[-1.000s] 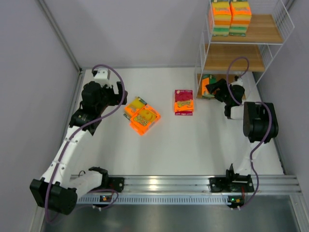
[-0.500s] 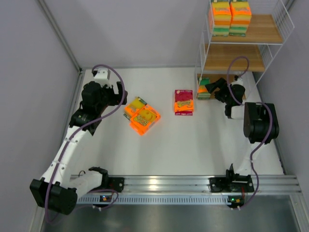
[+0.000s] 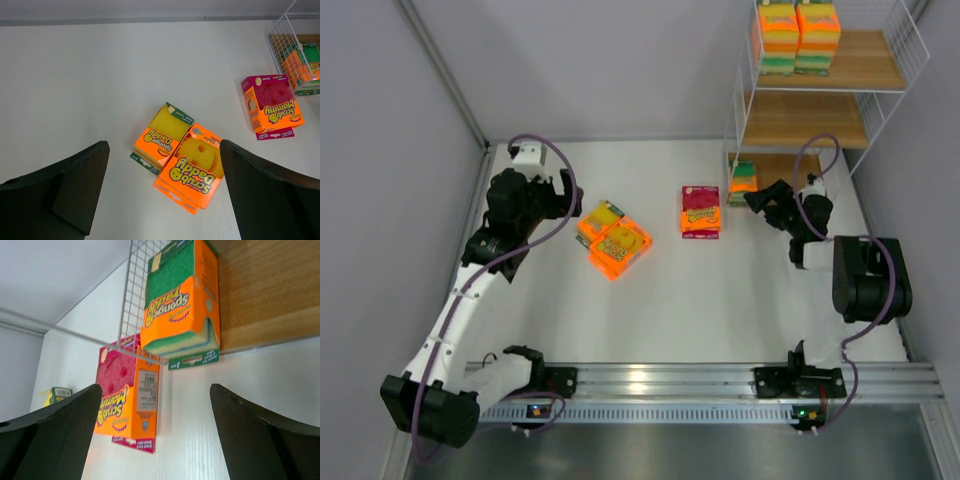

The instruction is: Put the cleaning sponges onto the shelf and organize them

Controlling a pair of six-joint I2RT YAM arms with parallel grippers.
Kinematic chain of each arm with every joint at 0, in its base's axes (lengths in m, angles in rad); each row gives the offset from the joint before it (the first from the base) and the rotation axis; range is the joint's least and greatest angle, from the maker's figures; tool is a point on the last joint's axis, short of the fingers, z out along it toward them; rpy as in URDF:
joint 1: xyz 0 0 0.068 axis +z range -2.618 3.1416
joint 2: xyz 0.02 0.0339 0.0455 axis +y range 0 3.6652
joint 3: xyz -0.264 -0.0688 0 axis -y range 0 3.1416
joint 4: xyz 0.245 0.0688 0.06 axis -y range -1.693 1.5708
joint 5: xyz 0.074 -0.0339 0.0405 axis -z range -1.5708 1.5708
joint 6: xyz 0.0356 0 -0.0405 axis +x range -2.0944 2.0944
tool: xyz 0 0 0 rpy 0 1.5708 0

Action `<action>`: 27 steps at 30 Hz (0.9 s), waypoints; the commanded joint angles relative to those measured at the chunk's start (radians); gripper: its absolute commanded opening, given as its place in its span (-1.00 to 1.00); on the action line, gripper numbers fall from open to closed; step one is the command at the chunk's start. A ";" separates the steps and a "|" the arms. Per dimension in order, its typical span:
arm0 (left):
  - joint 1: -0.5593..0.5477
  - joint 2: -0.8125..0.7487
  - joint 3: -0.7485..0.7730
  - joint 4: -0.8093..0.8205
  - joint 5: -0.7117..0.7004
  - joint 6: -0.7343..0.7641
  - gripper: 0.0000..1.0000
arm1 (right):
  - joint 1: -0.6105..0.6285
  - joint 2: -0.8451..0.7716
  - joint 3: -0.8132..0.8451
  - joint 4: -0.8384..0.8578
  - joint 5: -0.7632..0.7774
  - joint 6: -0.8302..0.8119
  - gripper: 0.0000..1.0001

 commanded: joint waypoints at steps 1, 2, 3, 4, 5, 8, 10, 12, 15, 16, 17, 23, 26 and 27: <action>-0.005 -0.024 -0.008 0.031 -0.015 0.008 0.97 | -0.007 -0.119 -0.082 0.116 -0.039 0.044 0.83; -0.005 -0.024 -0.008 0.031 -0.017 0.006 0.97 | -0.004 -0.172 -0.128 0.098 -0.045 0.048 0.81; -0.005 -0.024 -0.008 0.029 -0.018 0.006 0.97 | -0.001 -0.209 -0.151 0.079 -0.041 0.047 0.80; -0.005 -0.022 -0.008 0.031 -0.026 0.002 0.97 | 0.007 -0.250 -0.176 0.055 -0.028 0.035 0.80; -0.005 -0.022 -0.009 0.031 -0.031 0.000 0.97 | 0.041 -0.349 -0.202 -0.059 -0.005 0.010 0.80; -0.005 -0.016 -0.012 0.031 -0.047 -0.012 0.97 | 0.225 -0.535 -0.153 -0.340 0.174 -0.161 0.89; -0.005 0.004 -0.014 0.029 -0.050 -0.024 0.97 | 0.347 -0.597 -0.113 -0.552 0.347 -0.277 0.98; -0.005 0.025 -0.012 0.026 -0.040 -0.034 0.96 | 0.507 -0.655 -0.060 -0.690 0.509 -0.301 0.99; -0.005 0.045 -0.012 0.028 -0.024 -0.049 0.97 | 0.607 -0.689 -0.021 -0.719 0.538 -0.269 0.99; -0.005 0.057 -0.012 0.026 -0.032 -0.060 0.97 | 0.624 -0.689 -0.017 -0.706 0.536 -0.260 0.99; -0.005 0.071 -0.015 0.028 -0.047 -0.072 0.97 | 0.660 -0.674 -0.001 -0.690 0.533 -0.255 0.99; -0.005 0.324 0.043 -0.004 -0.086 -0.234 0.97 | 0.788 -0.483 0.130 -0.683 0.521 -0.266 0.99; -0.005 0.422 0.054 -0.006 -0.234 -0.320 0.97 | 0.800 -0.449 0.143 -0.670 0.509 -0.226 0.99; -0.003 0.451 0.054 -0.005 -0.273 -0.357 0.97 | 0.800 -0.450 0.138 -0.663 0.509 -0.216 0.99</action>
